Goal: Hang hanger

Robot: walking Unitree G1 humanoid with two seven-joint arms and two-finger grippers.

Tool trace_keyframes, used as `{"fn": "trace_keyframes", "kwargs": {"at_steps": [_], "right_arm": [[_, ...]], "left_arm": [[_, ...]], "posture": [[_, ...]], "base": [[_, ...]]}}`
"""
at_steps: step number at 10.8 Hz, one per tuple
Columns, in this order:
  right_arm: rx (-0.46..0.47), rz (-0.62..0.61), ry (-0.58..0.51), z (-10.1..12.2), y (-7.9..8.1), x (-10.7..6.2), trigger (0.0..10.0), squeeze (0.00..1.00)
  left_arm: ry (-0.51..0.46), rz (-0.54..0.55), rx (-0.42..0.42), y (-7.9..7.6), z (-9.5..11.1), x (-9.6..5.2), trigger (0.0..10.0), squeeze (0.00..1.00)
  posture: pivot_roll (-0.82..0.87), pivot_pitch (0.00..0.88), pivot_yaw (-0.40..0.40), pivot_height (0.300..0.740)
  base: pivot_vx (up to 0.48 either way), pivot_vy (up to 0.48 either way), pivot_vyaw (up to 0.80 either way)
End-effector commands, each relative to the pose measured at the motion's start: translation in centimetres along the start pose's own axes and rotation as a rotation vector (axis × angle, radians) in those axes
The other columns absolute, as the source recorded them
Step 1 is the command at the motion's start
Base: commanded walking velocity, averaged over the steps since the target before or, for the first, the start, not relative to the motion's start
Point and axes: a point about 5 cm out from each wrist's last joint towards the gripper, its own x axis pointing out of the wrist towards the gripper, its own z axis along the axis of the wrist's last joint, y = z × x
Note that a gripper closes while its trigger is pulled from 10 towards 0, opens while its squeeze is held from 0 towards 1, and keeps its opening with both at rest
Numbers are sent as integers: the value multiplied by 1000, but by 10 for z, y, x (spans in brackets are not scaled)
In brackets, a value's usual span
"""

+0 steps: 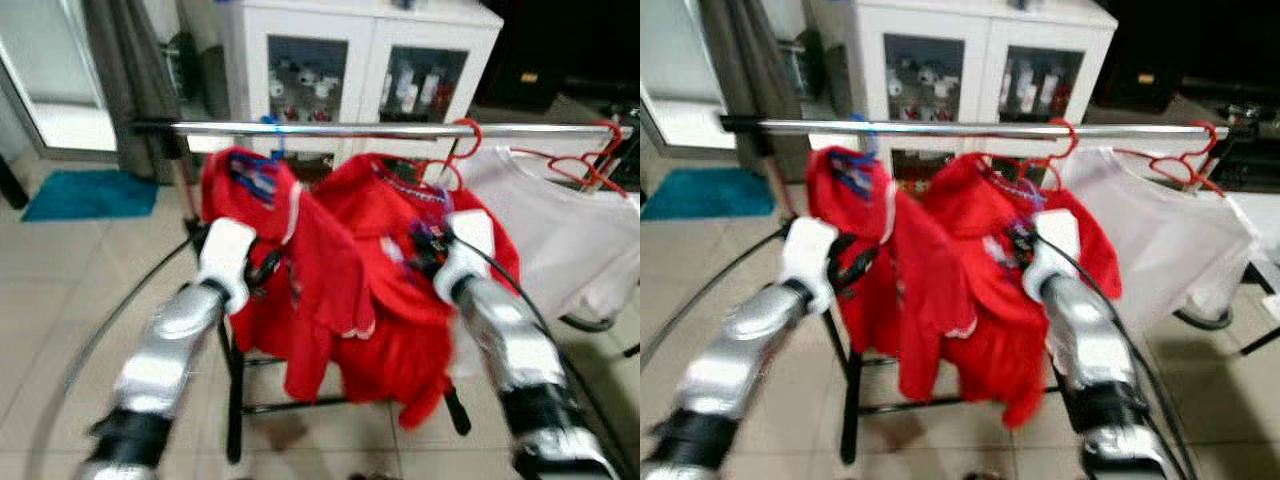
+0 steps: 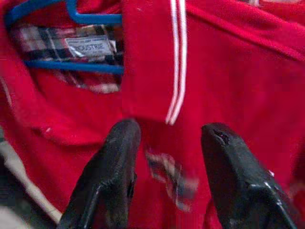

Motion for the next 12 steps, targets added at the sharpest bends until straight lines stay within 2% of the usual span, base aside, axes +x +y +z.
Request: {"fn": "trace_keyframes", "kwargs": {"at_steps": [1,3,5,7,8,9,10,12], "right_arm": [[-20,9,-70,16,-5,3,10000,0],[12,-7,-50,33,-8,23,10000,0],[3,-25,-21,44,-7,40,10000,0],[-16,10,8,60,3,60,10000,0],[-33,14,11,62,6,62,10000,0],[-18,26,-3,64,9,65,10000,0],[8,43,-12,56,11,62,10000,0],[49,35,-16,46,7,57,10000,0]], "left_arm": [[-21,-105,4,-13,9,2,10000,0],[-14,-213,29,-19,18,2,10000,0],[-9,-226,42,-16,23,1,10000,0],[5,-209,41,-12,23,-2,10000,0],[8,-198,42,-11,22,-3,10000,0],[-22,-92,-23,-6,23,-1,10000,0],[-1,3,-67,-2,15,0,10000,0],[-6,56,-70,2,12,-2,10000,0]], "posture": [[21,0,-34,740],[24,0,-34,740],[27,0,-35,740],[46,0,-32,740],[51,0,-36,740],[59,0,-43,740],[60,0,-49,740],[52,0,-46,740]], "base": [[0,0,0],[0,0,0],[0,0,0],[0,0,0],[0,0,0],[0,0,0],[0,0,0],[0,0,0]]}}
